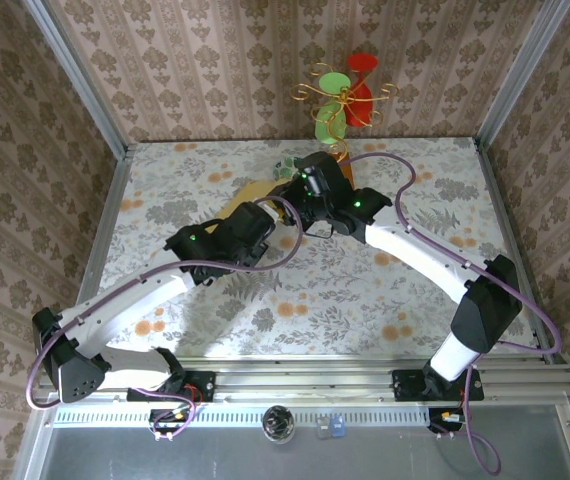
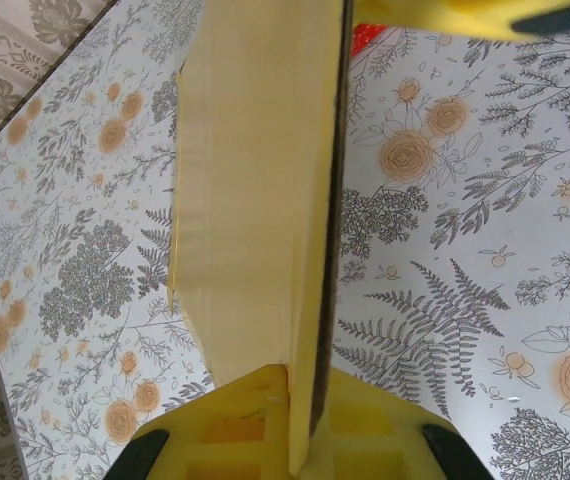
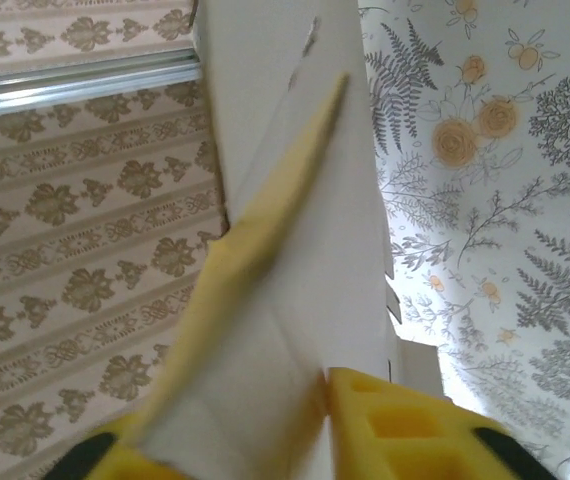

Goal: Fold the paper box

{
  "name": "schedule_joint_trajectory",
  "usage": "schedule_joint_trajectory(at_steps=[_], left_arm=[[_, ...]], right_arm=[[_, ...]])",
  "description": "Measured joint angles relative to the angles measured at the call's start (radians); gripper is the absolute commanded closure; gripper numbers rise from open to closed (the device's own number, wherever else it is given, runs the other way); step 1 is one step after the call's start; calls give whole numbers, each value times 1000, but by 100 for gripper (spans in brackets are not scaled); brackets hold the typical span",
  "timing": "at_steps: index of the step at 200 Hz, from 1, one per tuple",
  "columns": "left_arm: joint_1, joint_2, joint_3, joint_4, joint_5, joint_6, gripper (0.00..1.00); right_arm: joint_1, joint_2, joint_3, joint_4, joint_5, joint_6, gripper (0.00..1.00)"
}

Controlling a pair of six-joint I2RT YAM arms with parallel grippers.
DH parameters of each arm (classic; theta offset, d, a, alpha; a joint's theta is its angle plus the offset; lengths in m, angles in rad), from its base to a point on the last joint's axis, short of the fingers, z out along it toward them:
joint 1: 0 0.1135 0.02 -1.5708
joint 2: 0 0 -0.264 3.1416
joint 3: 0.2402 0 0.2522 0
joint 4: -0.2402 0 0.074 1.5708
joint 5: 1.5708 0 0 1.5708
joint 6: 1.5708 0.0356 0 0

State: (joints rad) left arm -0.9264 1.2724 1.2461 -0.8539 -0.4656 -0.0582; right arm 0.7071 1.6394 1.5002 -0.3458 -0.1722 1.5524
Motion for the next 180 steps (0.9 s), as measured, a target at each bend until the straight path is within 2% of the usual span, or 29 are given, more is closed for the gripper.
schedule_joint_trajectory(at_steps=[21,26,32,53,64,68,75,96,143,180], left_arm=[[5,0,3,-8,-4,3,100],[6,0,3,-8,-8,3,100],[5,0,4,-9,-11,3,89],[5,0,6,-10,-37,6,44],[6,-2,13,-6,-50,6,37],[6,-4,17,-5,-53,6,28],[6,-11,24,3,-56,8,25],[6,-75,39,83,-35,17,1],[6,-327,27,394,28,60,0],[50,-328,40,495,57,53,0]], right_arm=[[2,0,0,-1,0,1,100],[2,0,0,-2,0,-2,100],[3,0,0,-1,0,2,100],[3,0,0,0,0,0,100],[3,0,0,7,0,4,100],[3,0,0,7,0,5,100],[3,-2,3,6,2,8,100],[3,-19,9,-12,23,30,100],[3,-152,59,-183,136,138,100],[3,-214,174,-350,216,228,100]])
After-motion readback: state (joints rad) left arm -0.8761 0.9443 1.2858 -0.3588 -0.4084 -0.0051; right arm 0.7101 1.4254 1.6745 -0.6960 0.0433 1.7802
